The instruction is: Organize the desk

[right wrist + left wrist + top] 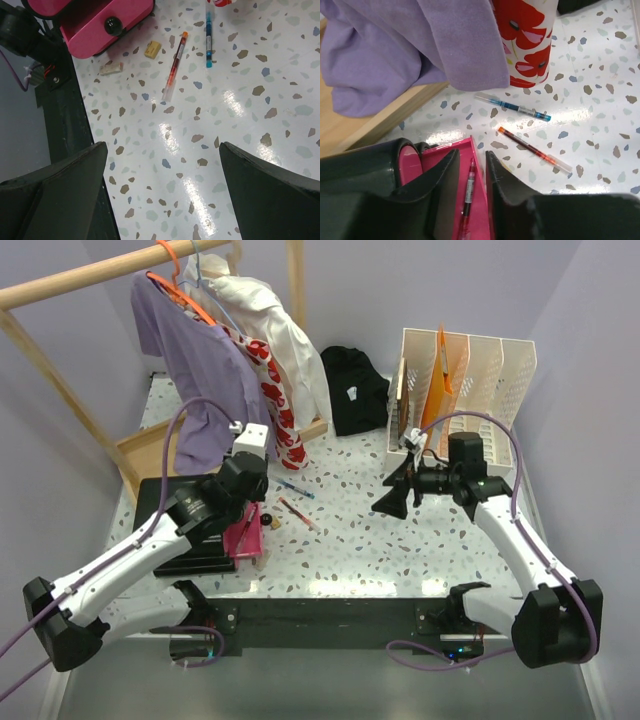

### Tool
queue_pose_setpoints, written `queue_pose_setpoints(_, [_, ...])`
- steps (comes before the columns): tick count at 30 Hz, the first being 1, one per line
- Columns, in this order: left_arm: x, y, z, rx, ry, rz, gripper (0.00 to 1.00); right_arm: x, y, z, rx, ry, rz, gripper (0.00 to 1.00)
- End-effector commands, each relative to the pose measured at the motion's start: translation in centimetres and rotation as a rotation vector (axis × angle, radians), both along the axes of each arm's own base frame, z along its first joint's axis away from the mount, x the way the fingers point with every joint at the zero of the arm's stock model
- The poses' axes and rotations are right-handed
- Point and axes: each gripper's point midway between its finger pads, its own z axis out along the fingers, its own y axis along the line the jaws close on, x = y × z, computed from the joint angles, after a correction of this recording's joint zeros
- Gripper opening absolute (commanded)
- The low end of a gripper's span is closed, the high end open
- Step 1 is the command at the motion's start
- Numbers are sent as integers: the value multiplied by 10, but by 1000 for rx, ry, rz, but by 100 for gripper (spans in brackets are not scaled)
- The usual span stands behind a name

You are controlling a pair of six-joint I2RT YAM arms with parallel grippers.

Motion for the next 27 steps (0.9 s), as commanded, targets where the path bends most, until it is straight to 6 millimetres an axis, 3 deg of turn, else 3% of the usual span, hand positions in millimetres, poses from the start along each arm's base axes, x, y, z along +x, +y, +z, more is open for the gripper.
queue_pose_setpoints(1, [21,-14,11,-62,-36,-47,26,2,1,8,3,-47,22,99])
queue_pose_setpoints(4, [23,-18,19,-75,-47,-83,19,1,3,3,-5,-52,31,99])
queue_pose_setpoints(8, [16,-21,36,-104,-117,-160,5,5,17,-26,-183,-87,45,99])
queue_pose_setpoints(10, [11,-17,33,-101,-136,-180,0,2,39,-38,-274,-111,111,99])
queue_pose_setpoints(11, [8,-14,44,-132,-184,-181,0,5,45,-43,-308,-122,117,99])
queue_pose_setpoints(12, [5,-11,37,-118,-189,-188,0,11,55,-51,-372,-141,124,99])
queue_pose_setpoints(14, [0,-4,51,-153,-269,-186,0,15,72,-58,-420,-164,146,99])
queue_pose_setpoints(15, [-2,0,44,-136,-275,-188,0,28,78,-53,-446,-196,118,99])
queue_pose_setpoints(16, [-3,4,48,-142,-307,-177,0,35,84,-69,-490,-173,117,99])
queue_pose_setpoints(17, [-6,10,53,-155,-340,-166,0,34,95,-71,-507,-181,133,99])
queue_pose_setpoints(18, [-7,15,46,-141,-342,-153,1,43,105,-65,-506,-191,114,99])
queue_pose_setpoints(19, [-7,22,46,-138,-357,-125,12,51,110,-82,-551,-168,96,98])
queue_pose_setpoints(21, [-12,30,43,-144,-376,-105,28,62,127,-80,-546,-180,86,94])
queue_pose_setpoints(22, [-13,32,45,-153,-388,-97,44,66,130,-94,-581,-166,79,91])
queue_pose_setpoints(23, [-15,34,49,-168,-410,-96,50,68,137,-98,-587,-169,82,88])
queue_pose_setpoints(24, [-17,34,47,-164,-412,-109,54,74,144,-94,-580,-182,78,84])
queue_pose_setpoints(26, [-19,38,49,-157,-426,-103,59,78,152,-108,-612,-177,80,79])
queue_pose_setpoints(27, [-19,40,50,-155,-430,-95,60,83,158,-106,-610,-193,73,79])
